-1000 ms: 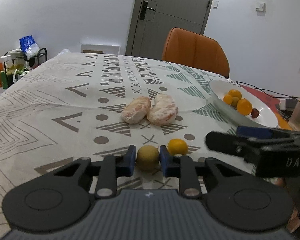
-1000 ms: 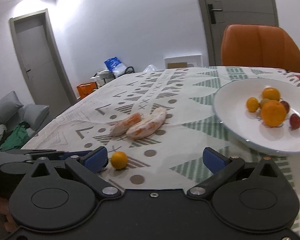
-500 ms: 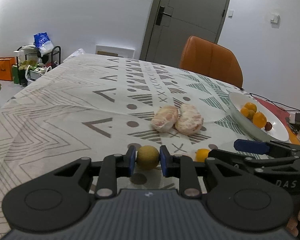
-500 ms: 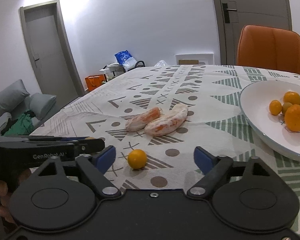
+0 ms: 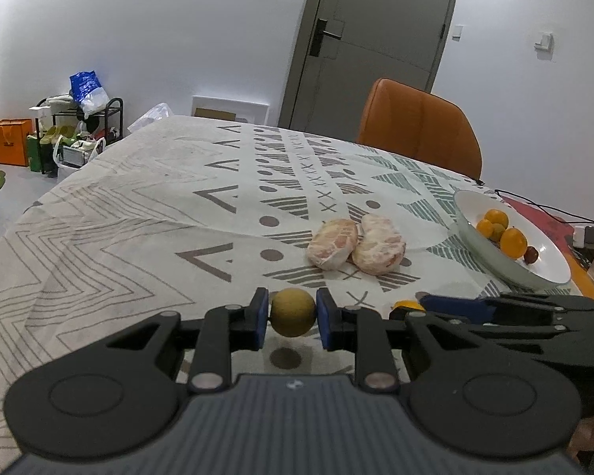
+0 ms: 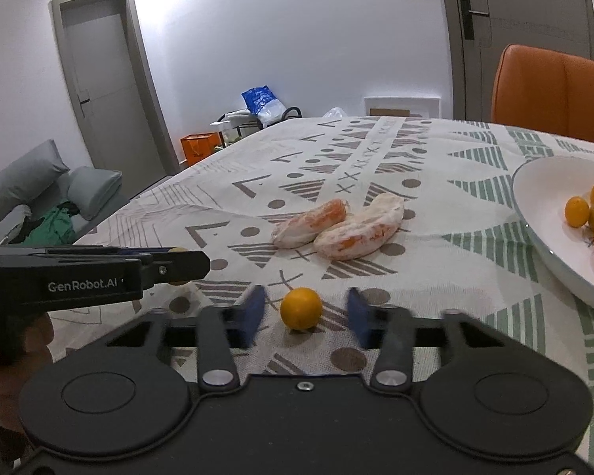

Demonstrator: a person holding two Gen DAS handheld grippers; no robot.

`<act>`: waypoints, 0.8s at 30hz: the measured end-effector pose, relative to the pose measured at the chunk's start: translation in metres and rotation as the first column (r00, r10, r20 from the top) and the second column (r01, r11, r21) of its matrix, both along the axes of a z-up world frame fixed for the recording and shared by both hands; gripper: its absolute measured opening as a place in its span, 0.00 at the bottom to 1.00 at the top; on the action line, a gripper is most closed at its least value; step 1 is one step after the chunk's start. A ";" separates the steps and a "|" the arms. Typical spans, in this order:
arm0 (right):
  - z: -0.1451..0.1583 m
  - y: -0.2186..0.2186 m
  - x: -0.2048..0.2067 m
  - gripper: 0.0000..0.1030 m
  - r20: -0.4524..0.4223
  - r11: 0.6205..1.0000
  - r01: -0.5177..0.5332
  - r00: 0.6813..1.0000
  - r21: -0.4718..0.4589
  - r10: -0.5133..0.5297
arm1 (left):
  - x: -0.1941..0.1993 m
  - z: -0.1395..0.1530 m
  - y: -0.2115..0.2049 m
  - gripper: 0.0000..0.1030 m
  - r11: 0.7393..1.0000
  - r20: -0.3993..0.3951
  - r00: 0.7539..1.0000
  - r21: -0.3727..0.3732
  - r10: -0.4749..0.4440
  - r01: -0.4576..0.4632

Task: Organize fruits
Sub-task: 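Grasp a yellow-green citrus with the left tool while the right grasps a small orange, then carry both fruits over the white plate and open both tools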

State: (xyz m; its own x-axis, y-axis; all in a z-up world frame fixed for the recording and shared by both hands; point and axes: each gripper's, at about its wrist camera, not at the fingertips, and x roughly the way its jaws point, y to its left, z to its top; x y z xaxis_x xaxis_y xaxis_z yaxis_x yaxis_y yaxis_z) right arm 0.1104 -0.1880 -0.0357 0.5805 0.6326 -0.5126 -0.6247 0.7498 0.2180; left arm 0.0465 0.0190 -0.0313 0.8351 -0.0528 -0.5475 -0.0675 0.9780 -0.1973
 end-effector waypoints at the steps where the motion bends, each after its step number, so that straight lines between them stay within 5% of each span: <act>1: 0.000 -0.001 0.000 0.21 -0.003 1.000 -0.002 1.000 0.001 0.002 | 0.000 0.000 -0.001 0.24 1.000 0.001 1.000 0.002 -0.004 0.004; 24: 0.013 -0.049 0.003 0.20 0.039 0.995 0.090 0.995 0.045 -0.092 | 0.016 0.014 -0.038 0.24 0.996 0.020 0.996 0.030 -0.086 0.085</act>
